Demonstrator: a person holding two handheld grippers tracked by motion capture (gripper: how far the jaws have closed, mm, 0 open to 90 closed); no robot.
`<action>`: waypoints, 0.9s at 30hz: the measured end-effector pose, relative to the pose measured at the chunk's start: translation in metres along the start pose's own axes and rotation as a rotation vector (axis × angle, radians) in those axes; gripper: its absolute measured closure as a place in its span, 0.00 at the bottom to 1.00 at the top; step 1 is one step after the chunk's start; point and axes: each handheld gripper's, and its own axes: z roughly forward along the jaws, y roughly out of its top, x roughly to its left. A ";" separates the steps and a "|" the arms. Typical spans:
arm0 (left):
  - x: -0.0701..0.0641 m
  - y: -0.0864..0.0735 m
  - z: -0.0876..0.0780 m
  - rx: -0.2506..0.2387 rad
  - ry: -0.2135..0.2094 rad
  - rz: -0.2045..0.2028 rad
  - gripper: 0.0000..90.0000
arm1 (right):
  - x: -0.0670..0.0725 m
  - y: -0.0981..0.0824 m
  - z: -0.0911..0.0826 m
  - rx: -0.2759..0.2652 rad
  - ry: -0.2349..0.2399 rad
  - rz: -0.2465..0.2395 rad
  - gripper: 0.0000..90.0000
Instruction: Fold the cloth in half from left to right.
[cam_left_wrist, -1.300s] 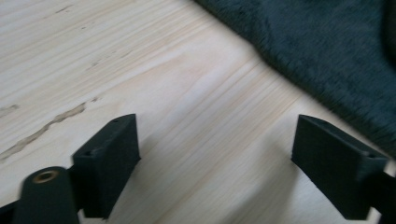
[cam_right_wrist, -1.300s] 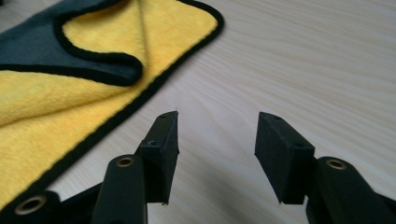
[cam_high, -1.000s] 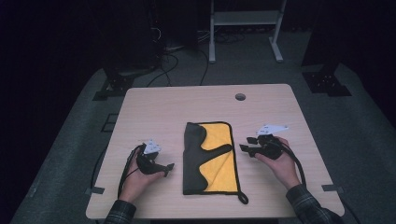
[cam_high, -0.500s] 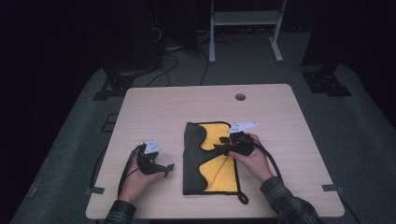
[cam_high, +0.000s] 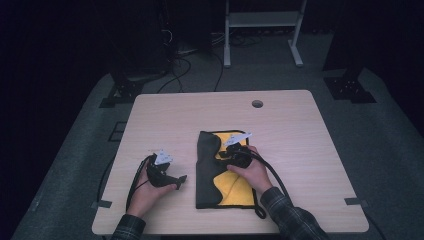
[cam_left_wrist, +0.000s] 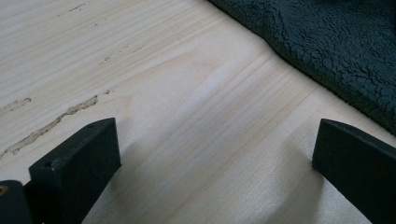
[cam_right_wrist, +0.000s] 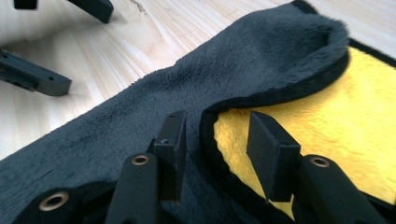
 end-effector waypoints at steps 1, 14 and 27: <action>0.000 0.000 0.000 0.000 0.000 0.000 0.00 | 0.001 0.000 0.003 0.003 -0.004 -0.004 0.64; 0.000 0.000 0.000 -0.001 0.002 0.001 0.00 | -0.007 0.011 -0.012 -0.052 -0.060 0.015 0.96; 0.000 0.000 0.000 -0.002 0.003 -0.001 0.00 | -0.065 0.036 -0.054 -0.104 -0.191 0.093 0.96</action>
